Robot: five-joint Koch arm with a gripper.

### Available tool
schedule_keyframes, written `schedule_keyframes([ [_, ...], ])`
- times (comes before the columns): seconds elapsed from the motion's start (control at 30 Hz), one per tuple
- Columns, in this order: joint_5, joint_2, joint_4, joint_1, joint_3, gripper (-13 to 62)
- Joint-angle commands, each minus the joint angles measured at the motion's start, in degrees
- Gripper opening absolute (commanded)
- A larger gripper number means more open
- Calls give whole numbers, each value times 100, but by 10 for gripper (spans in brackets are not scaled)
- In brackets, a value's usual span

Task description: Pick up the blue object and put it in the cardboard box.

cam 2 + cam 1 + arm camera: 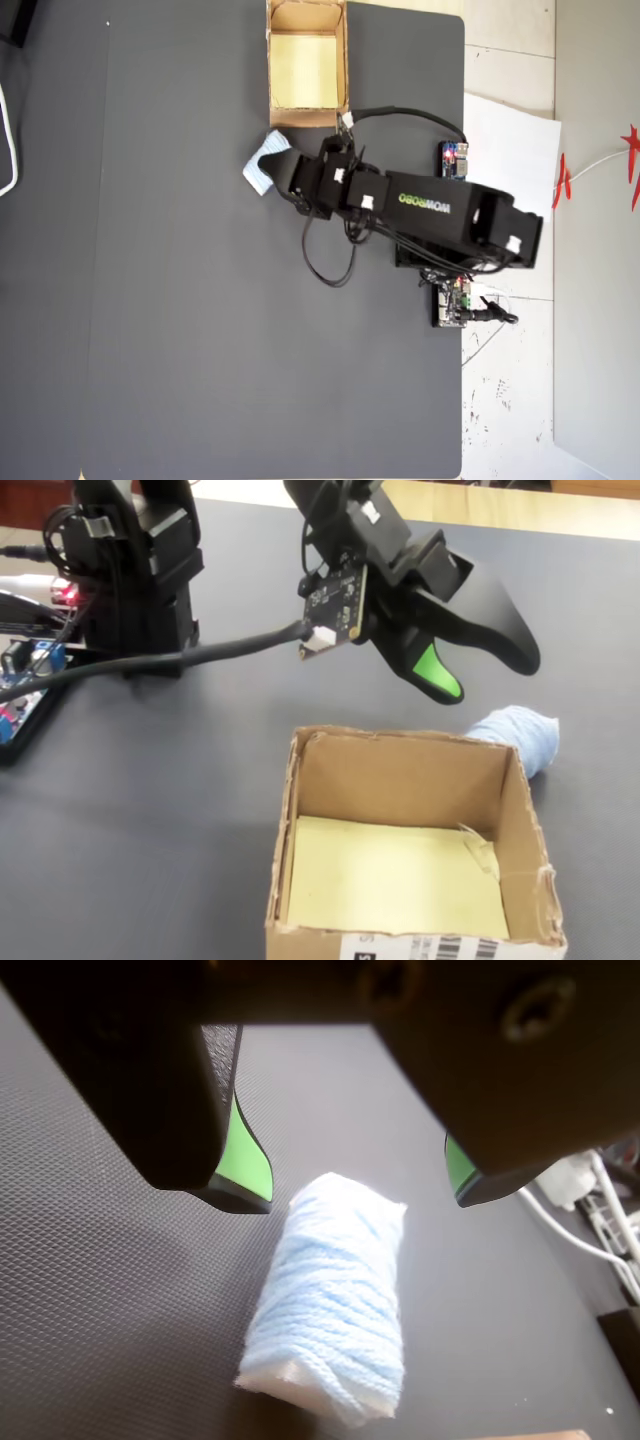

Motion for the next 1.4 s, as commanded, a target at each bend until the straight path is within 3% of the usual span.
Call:
schedule_keyframes([
  [0.0,53,-44,-44,44,-466,337],
  [0.33,44,-1020,-53,141,-870,329],
  [0.47,9,-1415,-62,141,-1125,285],
  [0.67,-501,-1450,-220,220,-1090,91],
  [1.0,132,-738,-1512,158,-562,91],
  [1.37,413,817,-2522,-149,-70,92],
])
